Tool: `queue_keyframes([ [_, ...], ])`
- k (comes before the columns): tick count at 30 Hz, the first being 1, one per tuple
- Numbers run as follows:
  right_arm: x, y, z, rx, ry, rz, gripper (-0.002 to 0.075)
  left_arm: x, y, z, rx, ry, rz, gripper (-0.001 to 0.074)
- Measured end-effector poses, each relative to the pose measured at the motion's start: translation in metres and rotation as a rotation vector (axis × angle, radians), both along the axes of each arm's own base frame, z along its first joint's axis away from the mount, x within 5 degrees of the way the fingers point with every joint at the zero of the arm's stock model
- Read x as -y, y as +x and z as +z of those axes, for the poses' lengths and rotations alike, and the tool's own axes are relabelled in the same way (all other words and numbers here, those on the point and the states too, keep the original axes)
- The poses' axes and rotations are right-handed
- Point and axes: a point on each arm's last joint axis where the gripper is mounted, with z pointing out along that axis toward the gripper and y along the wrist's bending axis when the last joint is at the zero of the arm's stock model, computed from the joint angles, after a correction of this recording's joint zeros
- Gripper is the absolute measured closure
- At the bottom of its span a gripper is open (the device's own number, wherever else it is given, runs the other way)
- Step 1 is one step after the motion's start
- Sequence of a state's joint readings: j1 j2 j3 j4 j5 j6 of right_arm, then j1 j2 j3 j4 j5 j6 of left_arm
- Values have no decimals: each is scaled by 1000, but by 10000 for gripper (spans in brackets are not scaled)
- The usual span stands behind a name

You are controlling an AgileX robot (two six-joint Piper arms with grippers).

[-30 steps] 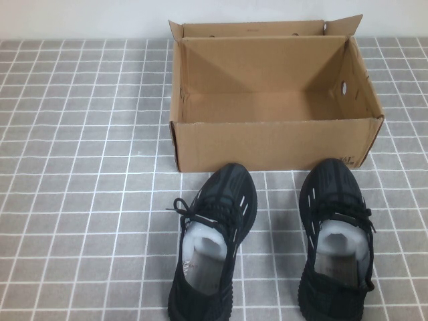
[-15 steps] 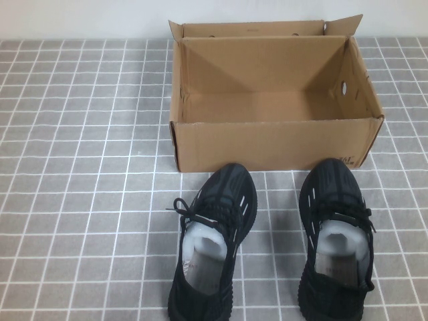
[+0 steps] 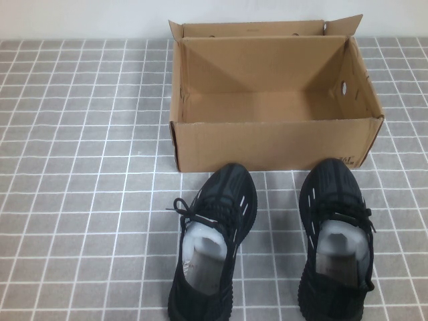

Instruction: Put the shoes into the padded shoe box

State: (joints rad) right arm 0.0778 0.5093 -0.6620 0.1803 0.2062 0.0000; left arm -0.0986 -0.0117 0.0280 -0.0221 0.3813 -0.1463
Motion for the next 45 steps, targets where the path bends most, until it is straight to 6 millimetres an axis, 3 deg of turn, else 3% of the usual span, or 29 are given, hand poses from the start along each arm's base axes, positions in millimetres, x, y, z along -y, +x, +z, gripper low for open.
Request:
queue_keyframes([
  [3, -4, 11, -10, -163, -22, 36, 733, 0, 0, 0, 0, 0, 0, 739],
  [10, -21, 46, -18, -534, -359, 293, 733, 0, 0, 0, 0, 0, 0, 739],
  [16, -46, 82, -20, -659, -497, 521, 716, 0, 0, 0, 0, 0, 0, 739],
  [19, -62, 96, -27, -701, -632, 588, 636, 0, 0, 0, 0, 0, 0, 739],
  [25, -97, 113, -51, -760, -859, 690, 401, 0, 0, 0, 0, 0, 0, 739],
  [28, -107, 120, -65, -796, -933, 722, 363, 0, 0, 0, 0, 0, 0, 739],
  [40, -124, 155, -105, -825, -983, 719, 388, 0, 0, 0, 0, 0, 0, 739],
  [43, -124, 161, -113, -839, -1017, 702, 522, 0, 0, 0, 0, 0, 0, 739],
  [45, -123, 164, -117, -866, -1016, 663, 707, 0, 0, 0, 0, 0, 0, 739],
])
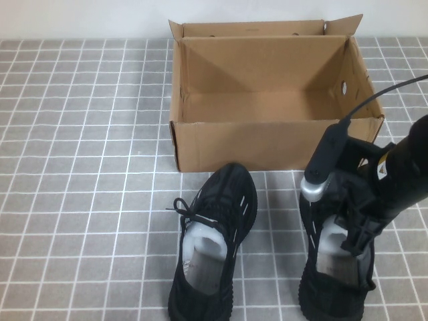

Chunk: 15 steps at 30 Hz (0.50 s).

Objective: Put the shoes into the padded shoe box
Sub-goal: Pick up the shoe from the table

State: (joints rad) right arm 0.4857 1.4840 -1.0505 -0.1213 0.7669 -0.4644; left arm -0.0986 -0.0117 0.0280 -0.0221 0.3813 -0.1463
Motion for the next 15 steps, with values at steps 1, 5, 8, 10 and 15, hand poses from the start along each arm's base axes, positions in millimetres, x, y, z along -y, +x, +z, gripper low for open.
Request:
queue_keyframes([
  [1, 1, 1, 0, 5, -1, -21, 730, 0, 0, 0, 0, 0, 0, 739],
  [5, 0, 4, 7, 23, 27, -71, 732, 0, 0, 0, 0, 0, 0, 739],
  [8, -4, 5, 21, -11, 72, -103, 733, 0, 0, 0, 0, 0, 0, 739],
  [10, -6, 3, 30, -42, 88, -112, 733, 0, 0, 0, 0, 0, 0, 739],
  [15, -7, 0, 60, -116, 85, -125, 733, 0, 0, 0, 0, 0, 0, 739],
])
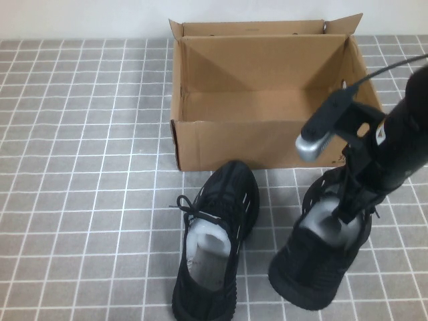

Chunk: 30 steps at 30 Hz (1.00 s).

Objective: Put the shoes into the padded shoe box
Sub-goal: Pick up the shoe from the table, then place the shoe in the shoe box

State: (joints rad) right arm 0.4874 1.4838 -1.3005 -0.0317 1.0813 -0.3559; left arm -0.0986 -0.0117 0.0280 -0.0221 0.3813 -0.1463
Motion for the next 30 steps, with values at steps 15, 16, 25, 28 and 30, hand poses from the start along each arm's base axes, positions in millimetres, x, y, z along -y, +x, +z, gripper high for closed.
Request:
queue_keyframes([
  [15, -3, -7, 113, 74, 279, -245, 732, 0, 0, 0, 0, 0, 0, 739],
  [16, -4, -6, 119, 95, 310, -265, 732, 0, 0, 0, 0, 0, 0, 739],
  [25, -16, 33, 147, 292, 717, -542, 732, 0, 0, 0, 0, 0, 0, 740],
  [28, -23, 56, 136, 312, 782, -580, 732, 0, 0, 0, 0, 0, 0, 739],
  [30, -28, 72, 128, 316, 829, -602, 732, 0, 0, 0, 0, 0, 0, 739],
])
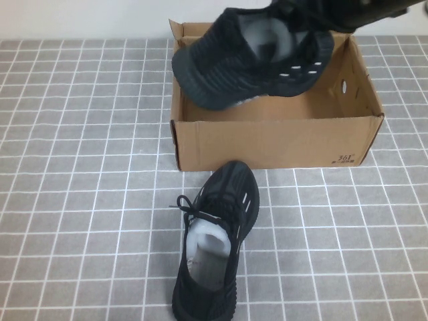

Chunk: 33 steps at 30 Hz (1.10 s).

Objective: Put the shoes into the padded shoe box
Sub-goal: Place the shoe in the shoe box

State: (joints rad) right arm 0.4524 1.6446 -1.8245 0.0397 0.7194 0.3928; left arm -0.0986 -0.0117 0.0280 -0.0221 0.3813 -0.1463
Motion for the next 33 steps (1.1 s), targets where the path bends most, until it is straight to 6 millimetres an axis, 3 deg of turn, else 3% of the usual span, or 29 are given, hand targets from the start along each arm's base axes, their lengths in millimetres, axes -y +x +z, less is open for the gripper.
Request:
queue_keyframes([
  [6, -7, 42, -18, 28, 48, -35, 732, 0, 0, 0, 0, 0, 0, 739],
  [14, -10, 81, -34, 33, 124, -68, 732, 0, 0, 0, 0, 0, 0, 739],
  [22, -1, 105, -62, -30, 174, -126, 732, 0, 0, 0, 0, 0, 0, 739],
  [33, -7, 125, -92, -31, 161, -139, 732, 0, 0, 0, 0, 0, 0, 740],
])
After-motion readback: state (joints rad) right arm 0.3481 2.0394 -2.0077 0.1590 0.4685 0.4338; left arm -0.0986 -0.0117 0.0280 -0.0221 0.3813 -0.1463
